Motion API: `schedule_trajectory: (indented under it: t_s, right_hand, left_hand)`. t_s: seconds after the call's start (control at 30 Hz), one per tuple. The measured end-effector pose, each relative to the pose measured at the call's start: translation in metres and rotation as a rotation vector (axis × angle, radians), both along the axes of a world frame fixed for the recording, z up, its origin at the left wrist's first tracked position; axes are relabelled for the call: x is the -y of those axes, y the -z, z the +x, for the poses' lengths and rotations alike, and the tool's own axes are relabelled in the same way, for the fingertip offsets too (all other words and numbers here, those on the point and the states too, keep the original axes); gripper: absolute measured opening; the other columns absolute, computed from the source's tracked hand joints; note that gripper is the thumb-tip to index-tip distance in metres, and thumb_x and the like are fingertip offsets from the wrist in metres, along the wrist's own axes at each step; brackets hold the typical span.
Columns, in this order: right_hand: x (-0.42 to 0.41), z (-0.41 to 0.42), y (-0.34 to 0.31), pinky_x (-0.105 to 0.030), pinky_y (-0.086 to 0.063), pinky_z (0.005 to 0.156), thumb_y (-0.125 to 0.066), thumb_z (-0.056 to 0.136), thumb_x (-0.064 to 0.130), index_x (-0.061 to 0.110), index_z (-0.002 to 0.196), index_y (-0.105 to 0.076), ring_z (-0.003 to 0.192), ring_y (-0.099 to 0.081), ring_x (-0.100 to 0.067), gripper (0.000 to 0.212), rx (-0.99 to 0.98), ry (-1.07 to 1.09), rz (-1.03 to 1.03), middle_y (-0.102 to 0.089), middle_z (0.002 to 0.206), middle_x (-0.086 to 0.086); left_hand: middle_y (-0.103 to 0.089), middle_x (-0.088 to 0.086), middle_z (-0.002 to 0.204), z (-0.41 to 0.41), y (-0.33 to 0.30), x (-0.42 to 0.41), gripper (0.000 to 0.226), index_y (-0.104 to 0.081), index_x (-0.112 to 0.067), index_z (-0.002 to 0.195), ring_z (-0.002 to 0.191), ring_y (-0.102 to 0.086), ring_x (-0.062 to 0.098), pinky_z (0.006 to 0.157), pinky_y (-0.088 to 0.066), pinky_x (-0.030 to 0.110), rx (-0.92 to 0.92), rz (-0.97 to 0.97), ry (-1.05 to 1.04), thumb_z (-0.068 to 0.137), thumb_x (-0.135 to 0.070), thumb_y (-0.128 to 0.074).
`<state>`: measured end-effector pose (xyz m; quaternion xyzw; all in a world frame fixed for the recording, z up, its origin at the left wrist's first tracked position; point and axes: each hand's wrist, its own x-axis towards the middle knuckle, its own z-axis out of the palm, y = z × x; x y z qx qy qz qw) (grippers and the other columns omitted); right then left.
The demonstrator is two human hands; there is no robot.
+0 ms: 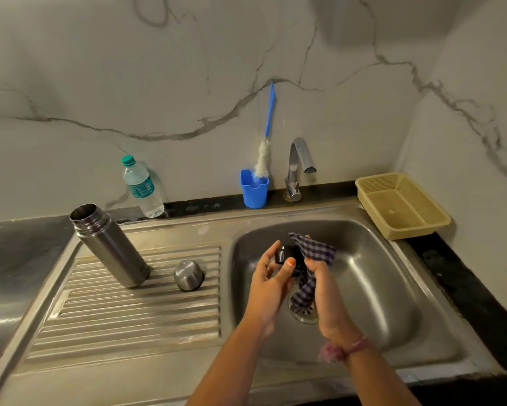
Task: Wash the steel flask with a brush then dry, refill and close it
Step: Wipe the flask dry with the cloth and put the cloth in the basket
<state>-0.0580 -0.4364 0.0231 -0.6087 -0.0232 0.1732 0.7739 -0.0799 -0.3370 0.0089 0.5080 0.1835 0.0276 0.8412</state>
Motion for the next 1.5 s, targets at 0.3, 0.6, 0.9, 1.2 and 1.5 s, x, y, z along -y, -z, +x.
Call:
schedule_trajectory:
  t_s: [0.3,0.6,0.9,1.2,1.5]
  right_hand:
    - [0.005,0.008,0.032,-0.014,-0.012,0.115,-0.039,0.091,0.009,0.018,0.149,-0.023,0.146,-0.008,-0.005,0.061,0.612,-0.06,-0.273,-0.021,0.156,0.017]
    - [0.007,0.012,0.014,-0.01,-0.043,0.091,-0.042,0.086,0.025,0.022,0.132,-0.05,0.122,-0.052,-0.006,0.046,0.366,-0.026,-0.142,-0.061,0.126,0.015]
    - [0.02,0.024,0.016,-0.016,-0.047,0.089,-0.044,0.09,0.026,0.023,0.135,-0.046,0.114,-0.059,-0.005,0.045,0.296,-0.054,-0.107,-0.065,0.122,0.003]
    - [0.025,0.028,0.016,-0.008,-0.045,0.084,-0.042,0.095,0.011,0.023,0.123,-0.054,0.114,-0.058,-0.011,0.033,0.376,-0.033,-0.216,-0.066,0.113,0.012]
    - [0.018,0.017,0.016,-0.019,-0.036,0.106,-0.046,0.084,0.017,0.02,0.147,-0.03,0.136,-0.039,-0.009,0.065,0.499,-0.056,-0.25,-0.043,0.146,0.003]
  left_hand:
    - [-0.073,0.016,0.109,0.001,-0.008,0.002,0.032,-0.056,-0.013,0.131,0.086,-0.073,0.022,0.073,-0.062,0.031,-0.024,-0.173,0.001,0.099,-0.007,-0.054]
    - [-0.072,0.016,0.115,0.006,-0.009,0.005,0.041,-0.055,-0.013,0.135,0.105,-0.07,0.027,0.093,-0.058,0.038,0.012,-0.167,-0.024,0.095,-0.009,-0.06]
    - [-0.072,0.016,0.116,0.01,-0.005,0.011,0.042,-0.057,-0.013,0.132,0.105,-0.071,0.027,0.089,-0.059,0.035,0.014,-0.178,0.008,0.091,-0.011,-0.063]
    - [-0.071,0.017,0.118,0.013,-0.002,0.013,0.05,-0.056,-0.012,0.133,0.109,-0.069,0.028,0.095,-0.056,0.038,0.063,-0.171,0.045,0.084,-0.013,-0.064]
    - [-0.071,0.015,0.115,0.014,-0.002,0.008,0.049,-0.055,-0.008,0.134,0.102,-0.071,0.023,0.084,-0.06,0.033,0.096,-0.268,0.05,0.086,-0.01,-0.059]
